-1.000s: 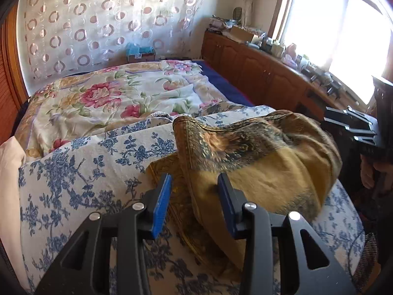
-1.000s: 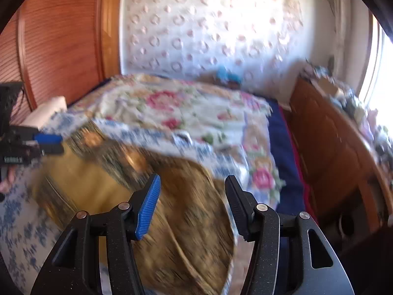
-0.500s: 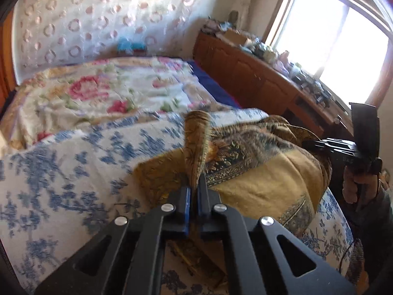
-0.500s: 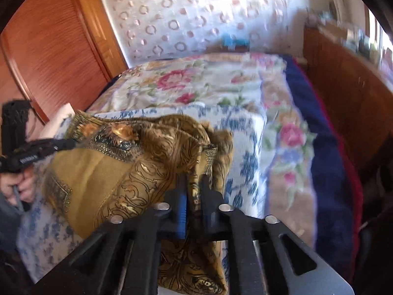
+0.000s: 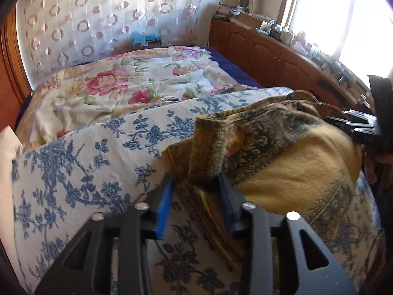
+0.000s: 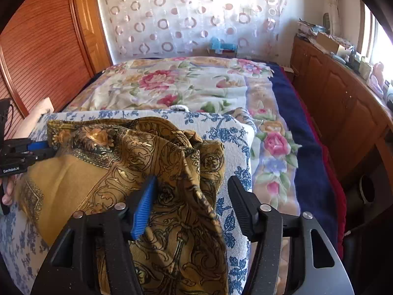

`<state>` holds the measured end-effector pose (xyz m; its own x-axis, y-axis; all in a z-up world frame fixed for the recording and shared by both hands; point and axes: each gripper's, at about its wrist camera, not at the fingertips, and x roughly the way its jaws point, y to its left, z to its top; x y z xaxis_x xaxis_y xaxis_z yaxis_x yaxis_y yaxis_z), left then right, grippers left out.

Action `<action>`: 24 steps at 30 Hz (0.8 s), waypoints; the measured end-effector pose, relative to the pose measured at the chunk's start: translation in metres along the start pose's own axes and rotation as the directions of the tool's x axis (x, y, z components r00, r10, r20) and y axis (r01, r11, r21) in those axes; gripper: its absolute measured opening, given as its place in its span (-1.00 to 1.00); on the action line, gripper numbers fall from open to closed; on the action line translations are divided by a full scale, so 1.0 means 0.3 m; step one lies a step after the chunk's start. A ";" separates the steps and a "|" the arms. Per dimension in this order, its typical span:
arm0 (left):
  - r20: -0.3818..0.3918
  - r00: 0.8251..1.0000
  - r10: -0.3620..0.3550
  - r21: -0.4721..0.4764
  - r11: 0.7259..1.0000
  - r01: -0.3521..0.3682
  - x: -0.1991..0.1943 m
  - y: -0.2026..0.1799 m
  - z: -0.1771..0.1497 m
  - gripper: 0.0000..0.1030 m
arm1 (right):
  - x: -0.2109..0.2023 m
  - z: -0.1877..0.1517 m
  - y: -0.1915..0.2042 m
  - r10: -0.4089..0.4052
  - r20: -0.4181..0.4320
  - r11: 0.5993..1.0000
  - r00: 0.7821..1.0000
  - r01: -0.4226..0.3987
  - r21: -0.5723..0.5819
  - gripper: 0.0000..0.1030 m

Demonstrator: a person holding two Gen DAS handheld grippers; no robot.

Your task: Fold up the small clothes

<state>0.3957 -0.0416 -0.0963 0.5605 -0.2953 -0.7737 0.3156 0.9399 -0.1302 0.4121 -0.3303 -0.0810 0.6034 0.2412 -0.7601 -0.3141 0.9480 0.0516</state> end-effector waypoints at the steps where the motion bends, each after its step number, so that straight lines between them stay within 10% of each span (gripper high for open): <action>1: 0.002 1.000 0.005 0.007 1.000 -0.005 0.002 -0.004 0.001 -0.24 | 0.007 0.000 -0.003 -0.004 0.000 1.000 1.000 0.004 0.001 0.29; 15: 0.003 1.000 -0.007 -0.006 1.000 0.007 0.025 0.003 0.034 -0.18 | 0.059 -0.001 -0.044 0.070 -0.025 0.995 0.997 -0.068 0.067 0.36; 20: 0.029 0.996 -0.089 -0.025 0.996 0.089 0.014 0.000 0.033 -0.81 | 0.056 -0.006 -0.026 0.114 -0.025 0.992 0.993 -0.113 0.052 -0.12; 24: 0.066 0.992 -0.107 -0.021 0.994 0.109 -0.032 -0.012 0.028 -0.86 | 0.041 -0.011 0.023 0.138 -0.021 0.990 0.990 -0.137 0.012 -0.69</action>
<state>0.3955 -0.0434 -0.0832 0.5727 -0.4049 -0.7128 0.3584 0.9057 -0.2265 0.4148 -0.3214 -0.0920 0.5387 0.3649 -0.7594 -0.3851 0.9083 0.1633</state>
